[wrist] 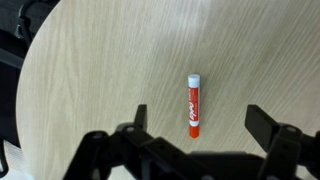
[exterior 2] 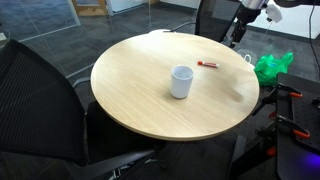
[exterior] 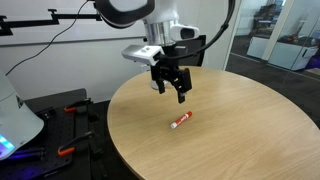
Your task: Put the marker in the mug
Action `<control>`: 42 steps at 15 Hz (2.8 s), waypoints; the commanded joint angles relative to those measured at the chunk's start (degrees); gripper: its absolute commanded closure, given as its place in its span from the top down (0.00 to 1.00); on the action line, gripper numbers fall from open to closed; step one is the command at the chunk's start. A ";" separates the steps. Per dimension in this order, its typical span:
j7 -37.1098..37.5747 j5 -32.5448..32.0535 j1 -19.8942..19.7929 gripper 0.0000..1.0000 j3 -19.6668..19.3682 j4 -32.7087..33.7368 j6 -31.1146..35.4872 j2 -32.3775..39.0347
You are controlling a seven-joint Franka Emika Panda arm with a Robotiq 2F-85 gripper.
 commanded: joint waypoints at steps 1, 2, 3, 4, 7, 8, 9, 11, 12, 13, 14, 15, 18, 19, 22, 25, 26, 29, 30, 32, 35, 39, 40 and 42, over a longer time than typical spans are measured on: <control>-0.27 2.02 -0.73 1.00 1.09 0.92 4.13 5.01; -0.52 2.71 -0.82 1.00 1.51 1.07 4.36 6.07; -0.47 3.22 -0.89 1.00 1.90 1.32 4.52 7.18; 0.47 2.65 -0.69 1.00 1.80 1.62 4.44 8.06; 0.38 1.56 -0.63 1.00 1.70 0.94 3.16 7.43; 0.39 1.55 -0.64 1.00 1.72 1.18 3.16 7.76; 0.40 1.55 -0.65 1.00 1.72 1.36 3.16 7.87; 0.40 1.55 -0.65 1.00 1.73 1.52 3.16 7.89; 0.40 1.55 -0.65 1.00 1.72 1.55 3.16 7.89; -1.43 3.05 -1.38 1.00 2.74 1.54 3.86 8.18; -1.18 2.44 -1.22 1.00 2.61 1.80 4.91 8.77; -2.41 3.32 -1.72 1.00 3.46 1.98 5.32 9.20; -2.68 2.94 -2.00 1.00 4.36 2.92 7.16 11.14; -3.02 2.72 -2.18 1.00 4.69 3.21 8.17 11.89; -5.70 3.54 -3.99 1.00 6.79 4.48 10.99 14.90; -9.76 6.39 -8.56 1.00 11.54 6.58 11.39 18.05; -11.34 7.33 -10.33 1.00 13.27 7.72 10.85 19.12; -13.21 7.35 -13.04 1.00 15.33 10.74 9.71 21.77; -13.36 7.08 -13.67 1.00 15.60 11.81 9.48 22.68; -13.81 6.80 -14.42 1.00 15.92 13.78 8.94 24.21; -14.15 6.47 -14.66 1.00 16.21 16.20 8.24 26.31; -13.82 6.00 -14.30 0.79 16.48 18.26 7.65 28.09; -13.85 5.92 -14.31 0.69 16.60 18.68 7.62 28.45; -13.78 5.76 -14.23 0.53 16.72 19.31 7.53 28.97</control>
